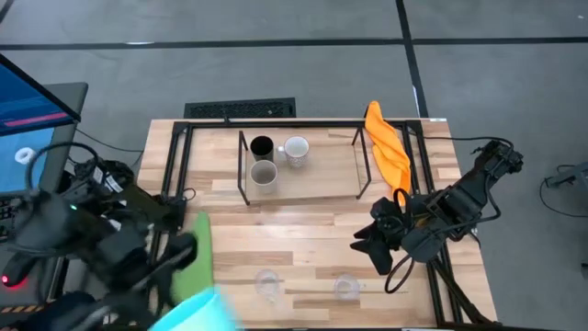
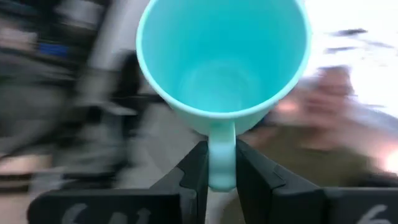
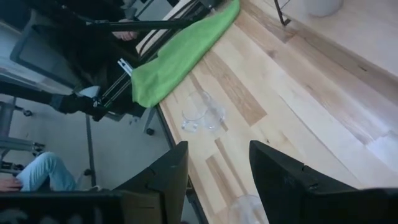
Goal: Stack small to large cups/mugs on shelf
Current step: Put the blue mug on the shelf
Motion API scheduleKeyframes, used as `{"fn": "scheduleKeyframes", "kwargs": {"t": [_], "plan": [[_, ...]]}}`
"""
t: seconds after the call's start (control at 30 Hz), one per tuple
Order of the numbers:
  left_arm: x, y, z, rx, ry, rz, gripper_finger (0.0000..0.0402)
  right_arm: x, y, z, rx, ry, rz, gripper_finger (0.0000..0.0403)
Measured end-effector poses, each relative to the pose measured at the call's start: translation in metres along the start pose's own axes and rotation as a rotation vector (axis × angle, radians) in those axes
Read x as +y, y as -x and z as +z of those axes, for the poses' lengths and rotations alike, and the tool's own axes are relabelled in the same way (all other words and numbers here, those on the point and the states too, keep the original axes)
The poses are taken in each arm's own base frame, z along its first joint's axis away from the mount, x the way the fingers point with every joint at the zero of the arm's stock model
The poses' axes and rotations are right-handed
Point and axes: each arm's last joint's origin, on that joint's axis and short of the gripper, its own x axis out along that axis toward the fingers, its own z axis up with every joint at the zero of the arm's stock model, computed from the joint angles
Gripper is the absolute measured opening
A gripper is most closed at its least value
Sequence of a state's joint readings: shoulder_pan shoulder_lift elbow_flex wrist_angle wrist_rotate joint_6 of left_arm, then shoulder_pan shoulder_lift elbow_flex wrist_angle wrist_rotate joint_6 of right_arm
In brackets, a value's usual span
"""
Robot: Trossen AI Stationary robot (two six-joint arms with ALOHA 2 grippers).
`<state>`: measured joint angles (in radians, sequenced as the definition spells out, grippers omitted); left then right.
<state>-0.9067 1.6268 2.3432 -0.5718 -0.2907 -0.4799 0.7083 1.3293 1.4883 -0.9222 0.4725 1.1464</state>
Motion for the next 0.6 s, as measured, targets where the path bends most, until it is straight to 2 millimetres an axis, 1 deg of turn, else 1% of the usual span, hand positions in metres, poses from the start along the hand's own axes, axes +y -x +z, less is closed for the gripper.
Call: {"fn": "scheduleKeyframes", "kwargs": {"t": [0.07,0.1,0.17,0.27,0.37,0.5,0.6], "plan": [[-0.009,0.002,0.004,-0.005,0.050,-0.134,0.0051,0.000,0.000,0.000,0.000,0.004,0.000,0.0191],[-0.012,0.003,0.004,-0.012,0.072,-0.170,0.0051,0.000,0.000,0.000,0.000,0.004,0.000,0.0191],[-0.016,0.005,0.004,-0.015,0.089,-0.185,0.0051,0.000,0.000,0.000,0.000,0.005,0.000,0.0191],[-0.017,0.005,0.001,-0.012,0.056,-0.143,0.0051,0.000,0.000,0.000,0.002,0.009,-0.003,0.0191],[-0.012,0.005,-0.005,-0.010,-0.030,0.006,0.0051,0.000,0.000,0.000,0.002,0.022,-0.003,0.0191],[0.006,0.008,-0.020,0.049,-0.138,0.344,0.0051,0.000,0.000,0.000,0.002,0.010,-0.003,0.0191],[0.024,0.010,-0.035,0.091,-0.193,0.609,0.0051,0.000,0.000,0.000,0.002,-0.007,-0.003,0.0191]]}}
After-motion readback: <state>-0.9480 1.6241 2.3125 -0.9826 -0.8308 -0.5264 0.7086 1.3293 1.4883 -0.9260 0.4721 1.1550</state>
